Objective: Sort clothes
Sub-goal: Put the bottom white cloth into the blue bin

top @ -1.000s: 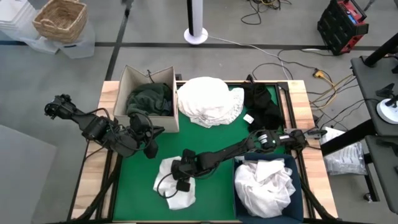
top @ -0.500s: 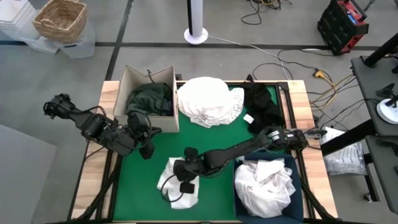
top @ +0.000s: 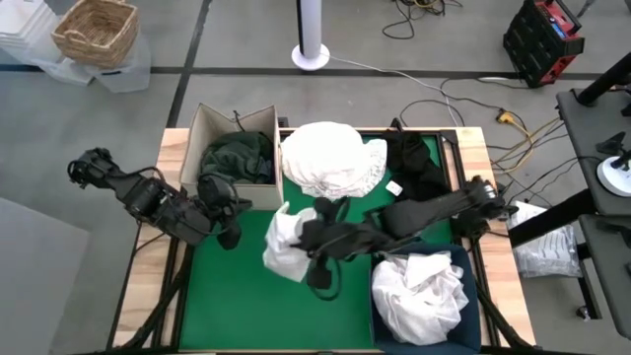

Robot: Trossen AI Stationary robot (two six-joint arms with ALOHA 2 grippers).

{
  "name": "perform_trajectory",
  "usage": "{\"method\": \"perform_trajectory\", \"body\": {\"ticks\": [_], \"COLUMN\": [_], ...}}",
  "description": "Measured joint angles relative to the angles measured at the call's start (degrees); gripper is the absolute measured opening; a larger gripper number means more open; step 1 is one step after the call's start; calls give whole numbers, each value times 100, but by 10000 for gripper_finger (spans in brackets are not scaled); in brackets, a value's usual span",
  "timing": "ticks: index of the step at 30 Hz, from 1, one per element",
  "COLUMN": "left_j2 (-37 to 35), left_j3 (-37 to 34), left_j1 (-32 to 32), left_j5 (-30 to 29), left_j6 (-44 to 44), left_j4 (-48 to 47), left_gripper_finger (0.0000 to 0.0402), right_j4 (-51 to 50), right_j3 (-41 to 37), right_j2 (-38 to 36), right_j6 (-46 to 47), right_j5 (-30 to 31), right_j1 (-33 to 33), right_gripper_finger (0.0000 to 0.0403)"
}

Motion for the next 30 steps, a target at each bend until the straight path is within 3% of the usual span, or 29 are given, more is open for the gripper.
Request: {"method": "perform_trajectory", "body": {"ticks": [9, 14, 18, 23, 30], "left_j2": [8, 8, 8, 12, 70], "left_j3": [757, 937, 901, 702, 598], "left_j1": [0, 0, 11, 11, 11], "left_j5": [-391, -770, -993, -1081, -1105], "left_j6": [275, 329, 366, 397, 392], "left_j4": [-35, -28, -36, -42, -37], "left_gripper_finger": [0, 0, 0, 0, 0], "right_j4": [-9, -276, -447, -1292, -3617], "right_j3": [-3, -4, -7, -4, -4], "right_j2": [-836, -1310, -1776, -2372, -2821], "right_j6": [-129, -25, 105, 1148, 3160], "right_j5": [599, 609, -396, -1589, -1713], "right_j1": [255, 517, 783, 1135, 1709], "right_gripper_finger": [9, 9, 9, 9, 9]}}
